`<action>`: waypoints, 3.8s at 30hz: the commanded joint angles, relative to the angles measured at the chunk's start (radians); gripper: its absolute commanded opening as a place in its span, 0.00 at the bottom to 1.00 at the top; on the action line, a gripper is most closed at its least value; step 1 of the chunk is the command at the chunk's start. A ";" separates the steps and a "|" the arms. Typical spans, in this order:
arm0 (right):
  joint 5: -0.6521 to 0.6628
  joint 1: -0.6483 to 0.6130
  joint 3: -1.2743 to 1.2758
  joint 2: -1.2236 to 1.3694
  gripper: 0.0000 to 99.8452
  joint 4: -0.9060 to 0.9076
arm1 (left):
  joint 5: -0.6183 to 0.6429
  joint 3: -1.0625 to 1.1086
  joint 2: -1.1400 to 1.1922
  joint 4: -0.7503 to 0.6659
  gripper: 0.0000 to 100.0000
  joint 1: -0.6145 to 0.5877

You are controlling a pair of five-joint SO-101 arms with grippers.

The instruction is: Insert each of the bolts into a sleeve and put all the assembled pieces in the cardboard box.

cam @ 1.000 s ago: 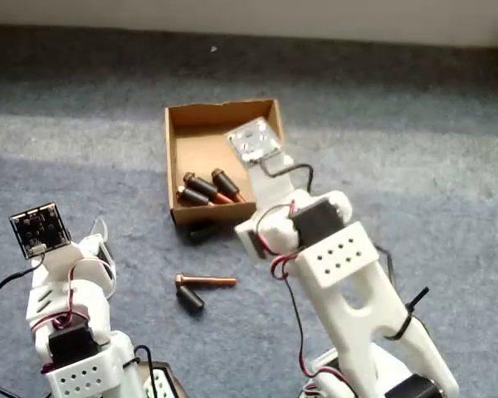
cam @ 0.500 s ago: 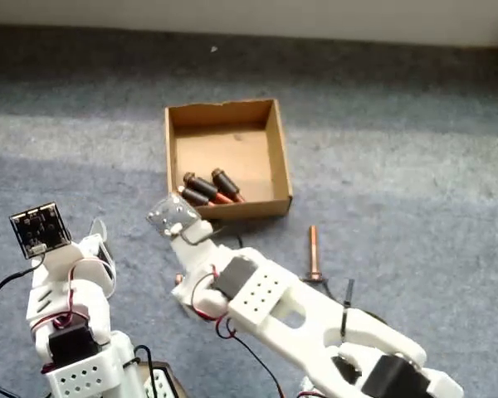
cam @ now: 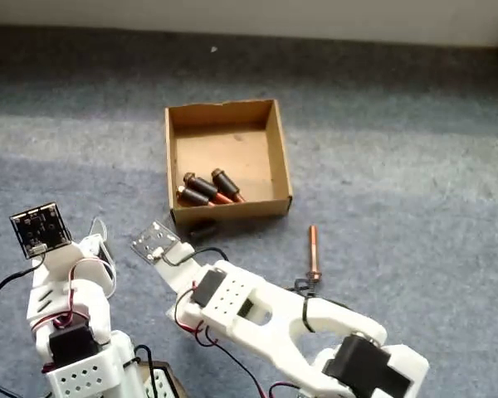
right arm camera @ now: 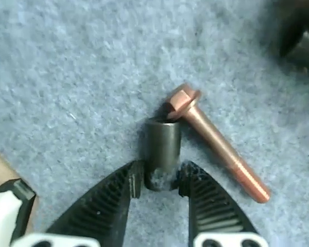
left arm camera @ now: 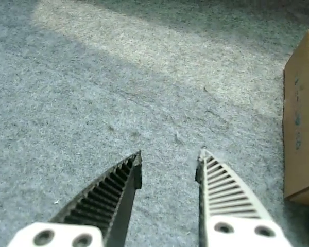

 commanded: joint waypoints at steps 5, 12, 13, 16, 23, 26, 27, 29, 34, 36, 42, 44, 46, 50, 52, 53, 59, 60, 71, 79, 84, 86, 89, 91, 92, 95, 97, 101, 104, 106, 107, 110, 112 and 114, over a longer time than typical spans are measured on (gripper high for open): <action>0.044 -0.002 -0.068 0.090 0.04 -0.013 | 0.012 -0.030 -0.010 -0.023 0.18 -0.005; 0.083 0.012 -0.068 0.076 0.00 -0.005 | 0.011 -0.030 -0.010 -0.023 0.18 -0.004; 0.083 0.028 -0.068 0.053 0.00 0.012 | 0.011 -0.028 -0.010 -0.023 0.18 -0.004; 0.083 0.110 -0.064 -0.082 0.00 0.073 | 0.011 -0.028 -0.010 -0.023 0.18 -0.001; 0.081 0.344 0.039 -0.510 0.00 0.114 | -0.025 -0.064 -0.001 -0.015 0.18 0.113; 0.081 0.460 0.120 -0.648 0.00 0.114 | -0.058 -0.117 0.001 -0.006 0.18 0.171; 0.081 0.503 0.150 -0.687 0.00 0.114 | -0.068 -0.133 0.001 0.012 0.18 0.194; 0.081 0.591 0.208 -0.746 0.00 0.113 | -0.114 -0.163 0.002 0.055 0.18 0.257; 0.023 0.825 0.292 -0.808 0.00 0.111 | -0.196 -0.262 0.008 0.189 0.18 0.401; -0.021 0.914 0.298 -0.809 0.00 0.107 | -0.213 -0.317 0.050 0.232 0.18 0.444; -0.169 1.089 0.354 -0.808 0.00 -0.036 | -0.258 -0.521 0.397 0.313 0.18 0.576; -0.215 1.133 0.387 -0.808 0.00 -0.097 | -0.284 -0.601 0.527 0.330 0.18 0.624; -0.249 1.190 0.417 -0.808 0.00 -0.154 | -0.296 -0.671 0.647 0.325 0.18 0.665; -0.307 1.303 0.446 -0.808 0.00 -0.236 | -0.336 -0.811 0.883 0.321 0.24 0.754; -0.318 1.325 0.453 -0.808 0.00 -0.245 | -0.359 -0.886 1.003 0.327 0.24 0.774; -0.318 1.326 0.453 -0.808 0.00 -0.252 | -0.373 -0.918 1.058 0.328 0.24 0.779; -0.322 1.331 0.453 -0.808 0.00 -0.252 | -0.373 -0.989 1.317 0.371 0.24 0.771; -0.322 1.330 0.453 -0.808 0.00 -0.252 | -0.316 -0.990 1.339 0.396 0.23 0.780; -0.322 1.325 0.455 -0.808 0.00 -0.252 | 0.250 -0.987 1.437 0.523 0.22 0.848; -0.322 1.323 0.478 -0.809 0.00 -0.252 | 0.273 -0.885 1.555 0.519 0.22 0.849; -0.322 1.323 0.479 -0.809 0.00 -0.252 | 0.272 -0.840 1.600 0.514 0.22 0.843; -0.322 1.323 0.479 -0.809 0.00 -0.252 | 0.270 -0.834 1.627 0.512 0.22 0.837; -0.322 1.323 0.479 -0.809 0.00 -0.252 | 0.227 -0.837 1.682 0.483 0.22 0.794; -0.322 1.323 0.479 -0.809 0.00 -0.252 | 0.221 -0.831 1.736 0.405 0.21 0.746; -0.322 1.323 0.479 -0.809 0.00 -0.252 | 0.219 -0.831 1.768 0.368 0.20 0.719; -0.322 1.323 0.479 -0.809 0.00 -0.252 | 0.218 -0.862 1.867 0.281 0.09 0.634; -0.322 1.323 0.479 -0.809 0.00 -0.252 | 0.216 -0.941 1.911 0.284 0.02 0.585; -0.322 1.323 0.479 -0.809 0.00 -0.252 | 0.218 -1.115 1.942 0.318 0.03 0.470; -0.321 1.323 0.479 -0.809 0.00 -0.252 | 0.221 -1.267 1.939 0.367 0.01 0.400; -0.321 1.323 0.479 -0.809 0.00 -0.252 | 0.221 -1.372 1.939 0.420 0.00 0.371; -0.321 1.323 0.479 -0.809 0.00 -0.252 | 0.222 -1.417 1.939 0.456 0.00 0.366; -0.318 1.323 0.479 -0.809 0.00 -0.252 | 0.222 -1.514 1.939 0.585 0.00 0.378; -0.318 1.323 0.479 -0.809 0.00 -0.252 | 0.222 -1.549 1.939 0.649 0.00 0.401; -0.316 1.323 0.479 -0.809 0.00 -0.252 | 0.224 -1.554 1.939 0.687 0.00 0.432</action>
